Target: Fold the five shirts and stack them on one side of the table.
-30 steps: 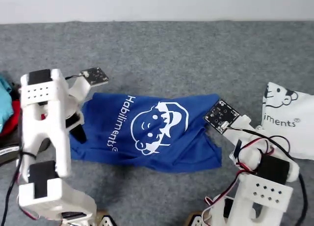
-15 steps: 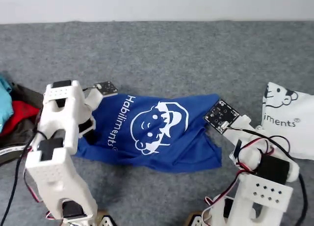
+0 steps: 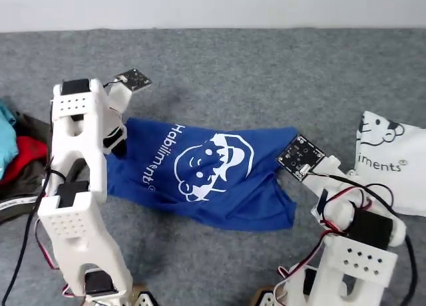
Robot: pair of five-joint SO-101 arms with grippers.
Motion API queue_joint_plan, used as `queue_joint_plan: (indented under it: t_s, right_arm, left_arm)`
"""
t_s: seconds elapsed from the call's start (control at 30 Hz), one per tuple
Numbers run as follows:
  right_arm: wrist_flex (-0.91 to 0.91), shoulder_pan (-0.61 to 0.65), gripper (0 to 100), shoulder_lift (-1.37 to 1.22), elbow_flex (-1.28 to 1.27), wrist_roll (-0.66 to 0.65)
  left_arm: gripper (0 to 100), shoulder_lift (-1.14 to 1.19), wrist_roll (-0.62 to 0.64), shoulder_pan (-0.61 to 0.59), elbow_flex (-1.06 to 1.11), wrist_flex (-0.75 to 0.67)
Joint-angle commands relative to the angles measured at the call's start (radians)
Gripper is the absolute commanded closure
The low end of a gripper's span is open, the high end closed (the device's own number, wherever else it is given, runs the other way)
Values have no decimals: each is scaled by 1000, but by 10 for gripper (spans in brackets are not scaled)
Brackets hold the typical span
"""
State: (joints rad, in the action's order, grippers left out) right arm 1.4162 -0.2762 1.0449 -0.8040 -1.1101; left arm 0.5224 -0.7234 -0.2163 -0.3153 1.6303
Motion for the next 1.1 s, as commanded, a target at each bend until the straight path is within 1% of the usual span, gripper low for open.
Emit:
queue_joint_plan:
  t_s: [0.0,0.1,0.23,0.33,0.4,0.57,0.73,0.9,0.97,1.07]
  right_arm:
    - [-2,7,989,8,11,11]
    - [-1,7,989,8,11,11]
    - [-1,7,989,8,11,11]
    - [-1,10,989,1,11,52]
    - [-1,12,987,1,9,75]
    - [-2,27,987,1,-8,81]
    - [-2,25,987,1,-17,81]
    - [-2,25,987,1,-17,81]
    - [-2,25,987,1,-17,81]
    - [-2,25,987,1,-17,81]
  left_arm:
    - [867,-20,-35,-14,-79,126]
    - [867,-92,-103,-51,-24,126]
    - [865,-221,-262,-100,130,126]
    - [862,-273,-381,-127,242,121]
    - [855,-273,-436,-133,285,109]
    - [770,-273,-434,-135,401,-63]
    - [765,-272,-434,-133,499,-210]
    - [767,-172,-427,-135,504,-279]
    - [767,-107,-374,-135,472,-308]
    - [768,-23,-321,-135,390,-311]
